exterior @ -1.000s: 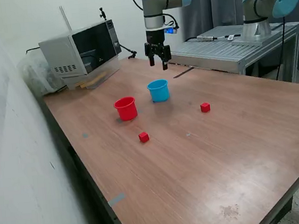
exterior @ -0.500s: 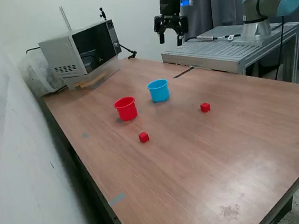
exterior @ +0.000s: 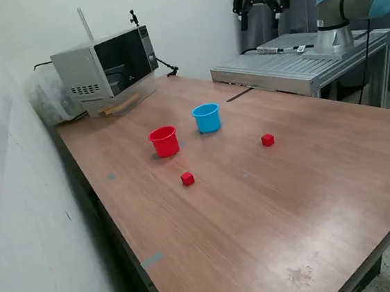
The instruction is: Place red objects in the red bin, and blue objects in the blue bin.
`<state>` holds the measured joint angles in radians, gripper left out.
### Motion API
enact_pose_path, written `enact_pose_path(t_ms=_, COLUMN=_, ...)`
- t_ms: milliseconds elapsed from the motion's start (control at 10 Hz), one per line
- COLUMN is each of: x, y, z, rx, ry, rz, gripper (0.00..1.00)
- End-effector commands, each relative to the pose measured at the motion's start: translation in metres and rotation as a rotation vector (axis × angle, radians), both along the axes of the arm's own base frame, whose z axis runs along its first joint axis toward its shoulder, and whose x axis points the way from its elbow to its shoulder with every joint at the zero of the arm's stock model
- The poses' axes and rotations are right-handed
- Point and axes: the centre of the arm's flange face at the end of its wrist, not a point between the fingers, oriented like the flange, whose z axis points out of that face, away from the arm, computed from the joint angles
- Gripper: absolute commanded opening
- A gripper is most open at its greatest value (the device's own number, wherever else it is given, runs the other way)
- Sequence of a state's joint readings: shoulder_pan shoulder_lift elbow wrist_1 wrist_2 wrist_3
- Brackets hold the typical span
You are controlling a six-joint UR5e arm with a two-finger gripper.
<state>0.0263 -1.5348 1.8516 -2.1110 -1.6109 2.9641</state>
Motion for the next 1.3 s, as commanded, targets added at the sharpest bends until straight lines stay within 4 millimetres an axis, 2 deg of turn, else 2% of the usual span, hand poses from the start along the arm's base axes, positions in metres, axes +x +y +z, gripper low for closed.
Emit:
enact_pose_path(t_ms=0, x=0.009, y=-0.047, z=-0.014, rx=-0.034, ry=-0.042, rz=-0.083, gripper=1.00)
enact_pose_path(t_ms=100, x=0.003, y=-0.066, z=-0.041, rx=-0.036, ry=-0.085, rz=-0.107, gripper=1.00)
enact_pose_path(t_ms=200, x=-0.006, y=-0.071, z=-0.064, rx=-0.033, ry=-0.120, rz=-0.131, gripper=1.00)
enact_pose_path(t_ms=500, x=-0.041, y=-0.068, z=-0.132, rx=-0.031, ry=-0.144, rz=-0.148, gripper=1.00)
enact_pose_path(t_ms=800, x=-0.064, y=-0.071, z=-0.173, rx=-0.029, ry=-0.138, rz=-0.141, gripper=1.00)
enact_pose_path(t_ms=900, x=-0.075, y=-0.071, z=-0.196, rx=-0.028, ry=-0.148, rz=-0.141, gripper=1.00)
enact_pose_path(t_ms=1200, x=-0.099, y=-0.055, z=-0.234, rx=-0.030, ry=-0.150, rz=-0.172, gripper=1.00)
